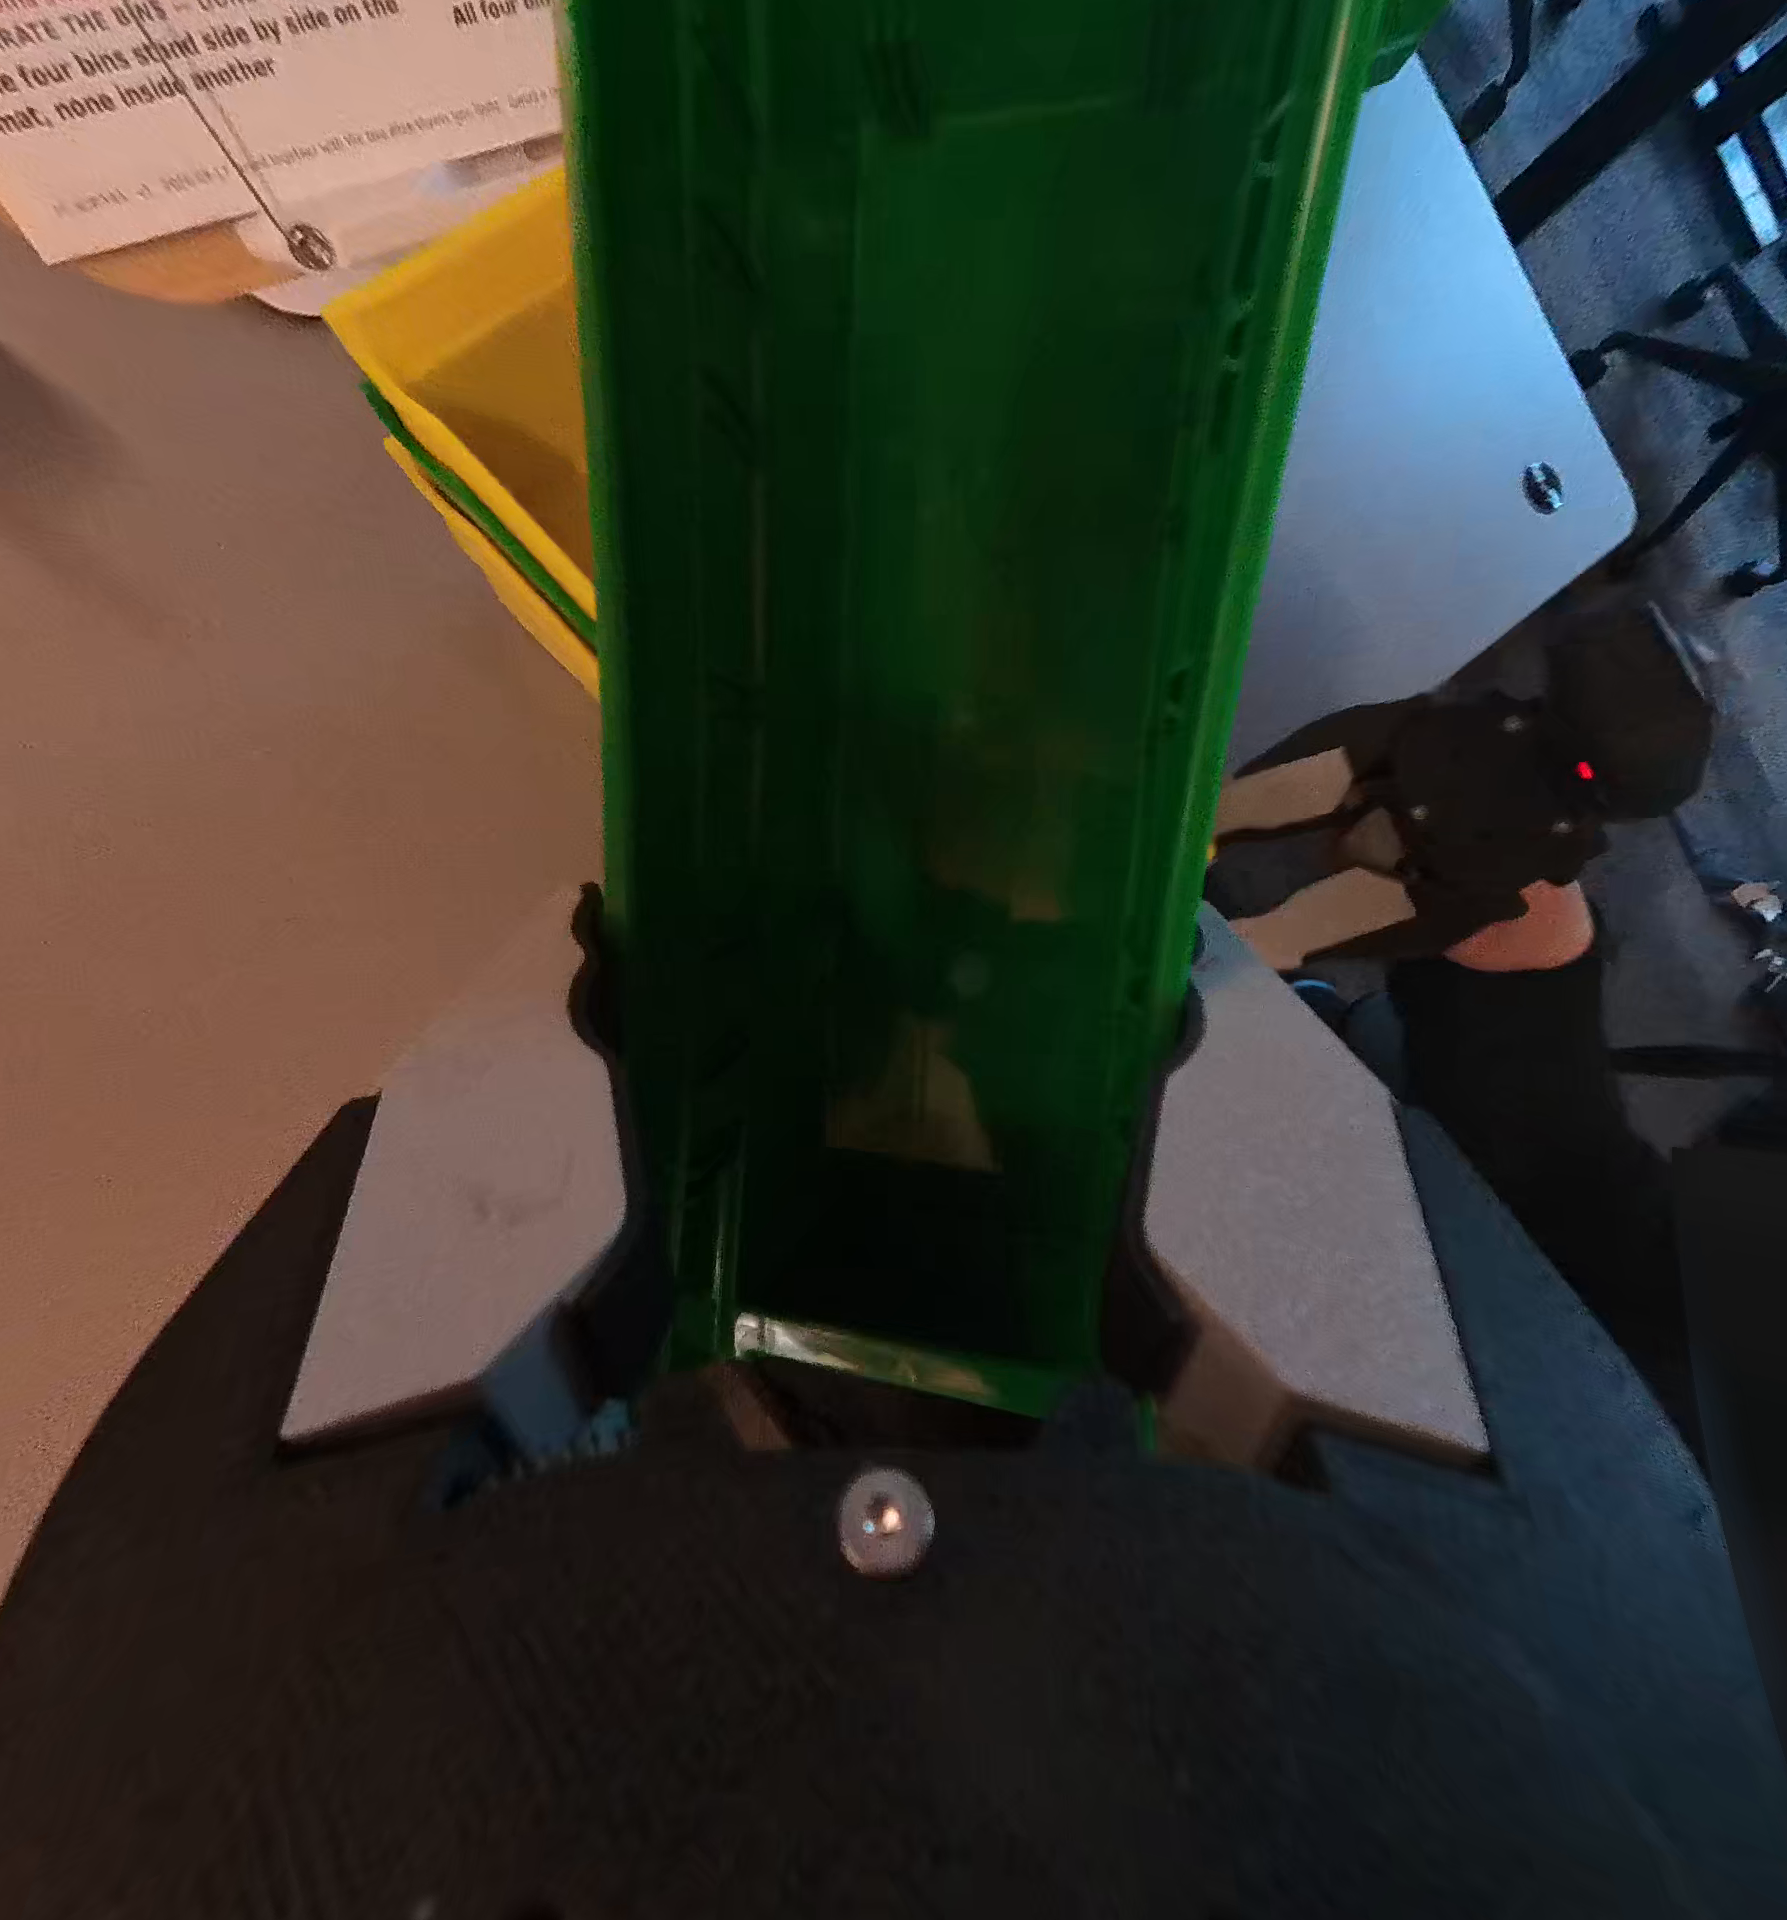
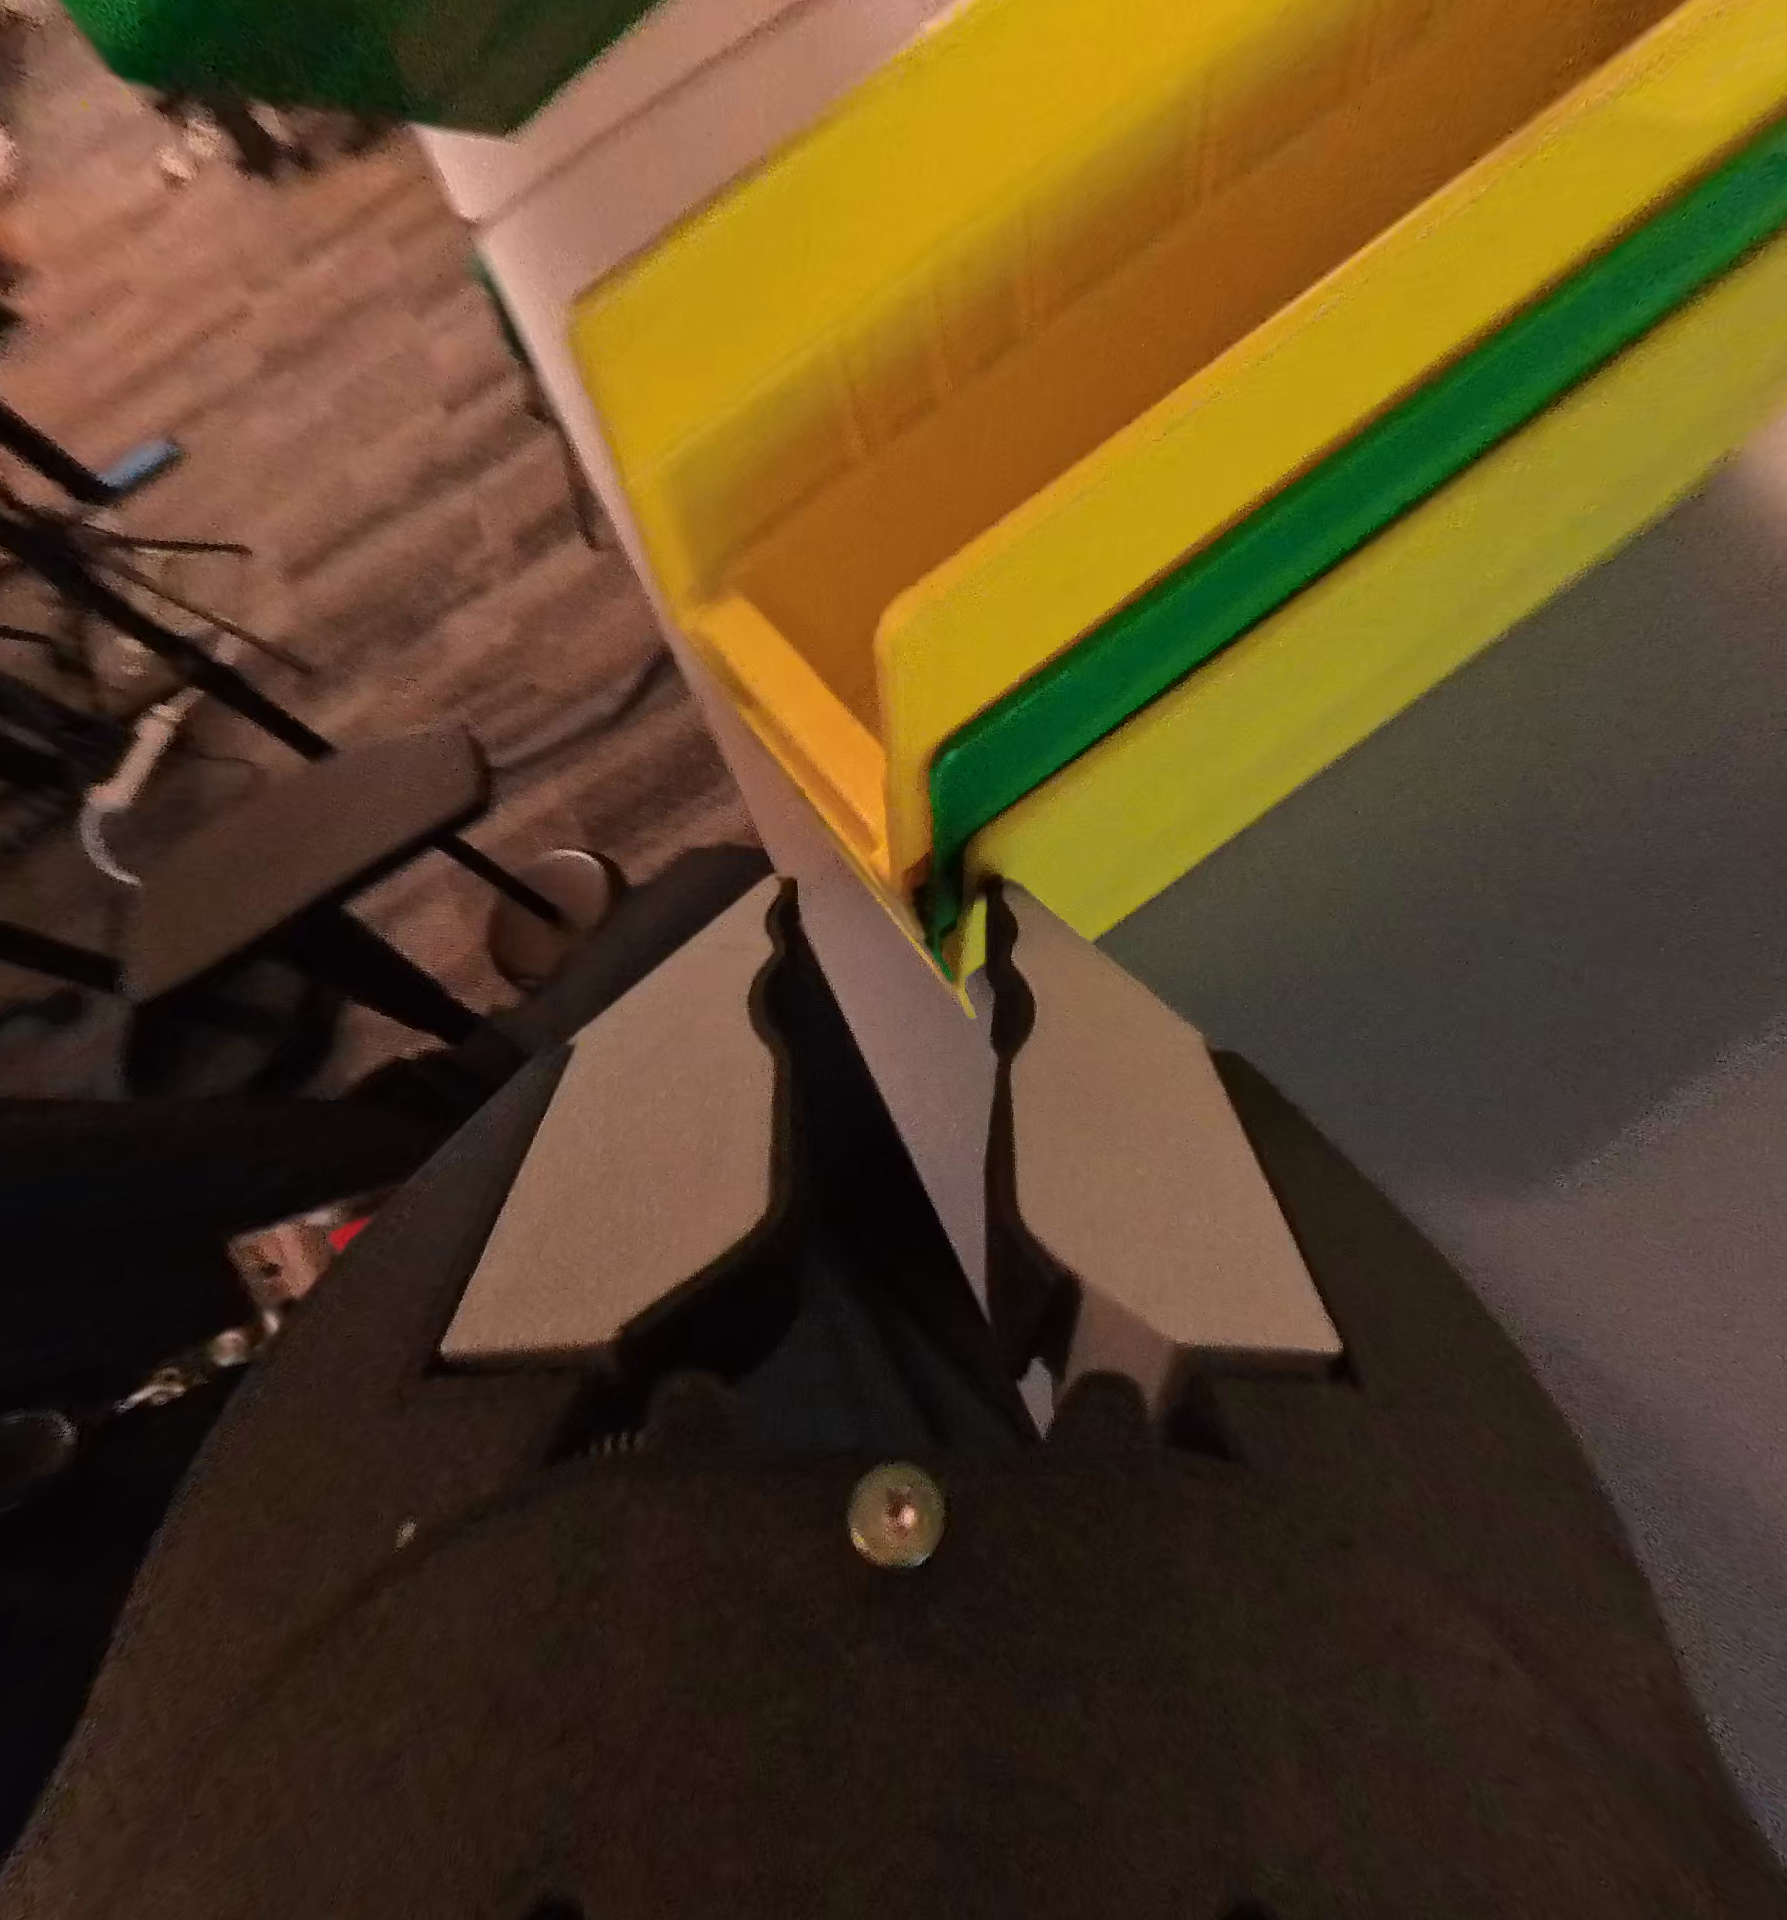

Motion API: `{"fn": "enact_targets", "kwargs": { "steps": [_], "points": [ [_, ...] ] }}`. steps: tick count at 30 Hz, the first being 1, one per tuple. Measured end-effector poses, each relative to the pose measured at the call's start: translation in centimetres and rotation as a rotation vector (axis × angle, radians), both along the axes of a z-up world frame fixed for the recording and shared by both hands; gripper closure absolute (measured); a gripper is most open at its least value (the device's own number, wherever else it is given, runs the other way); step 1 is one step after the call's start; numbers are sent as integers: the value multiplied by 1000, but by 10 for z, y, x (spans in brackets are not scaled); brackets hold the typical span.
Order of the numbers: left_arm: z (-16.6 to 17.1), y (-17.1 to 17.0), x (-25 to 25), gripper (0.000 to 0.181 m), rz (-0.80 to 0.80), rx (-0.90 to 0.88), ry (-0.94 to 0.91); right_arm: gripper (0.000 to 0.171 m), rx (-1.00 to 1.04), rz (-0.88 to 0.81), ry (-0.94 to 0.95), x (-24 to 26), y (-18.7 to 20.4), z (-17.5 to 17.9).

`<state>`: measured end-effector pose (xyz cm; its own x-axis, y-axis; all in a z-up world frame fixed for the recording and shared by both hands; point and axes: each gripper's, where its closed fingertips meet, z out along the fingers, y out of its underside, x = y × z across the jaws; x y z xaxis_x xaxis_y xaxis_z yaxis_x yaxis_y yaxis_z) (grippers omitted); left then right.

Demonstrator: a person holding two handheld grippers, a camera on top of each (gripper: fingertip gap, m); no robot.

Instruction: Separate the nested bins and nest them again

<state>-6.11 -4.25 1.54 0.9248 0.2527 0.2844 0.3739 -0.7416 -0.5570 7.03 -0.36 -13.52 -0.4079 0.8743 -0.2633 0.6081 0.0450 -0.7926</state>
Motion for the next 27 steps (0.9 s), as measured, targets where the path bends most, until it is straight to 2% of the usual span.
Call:
{"fn": "enact_targets", "kwargs": {
  "steps": [2,4,8,14,19,21,27],
  "points": [
    [-2,6,1,76,-3,-15,21,137,-62,91,31,-5,-26,1],
    [-3,9,-2,76,5,-14,41,138,5,99,18,-8,-33,-7],
    [-2,7,-17,75,80,6,41,137,191,-46,42,-8,6,-3],
    [-2,9,-13,76,151,4,43,133,38,-115,76,8,30,27],
    [18,27,18,75,106,91,-81,134,70,-141,102,14,37,34],
    [19,30,19,74,121,93,-74,134,100,-152,107,16,41,35],
    [-34,18,-7,70,291,-77,26,134,100,-164,132,20,47,44]
  ]
}}
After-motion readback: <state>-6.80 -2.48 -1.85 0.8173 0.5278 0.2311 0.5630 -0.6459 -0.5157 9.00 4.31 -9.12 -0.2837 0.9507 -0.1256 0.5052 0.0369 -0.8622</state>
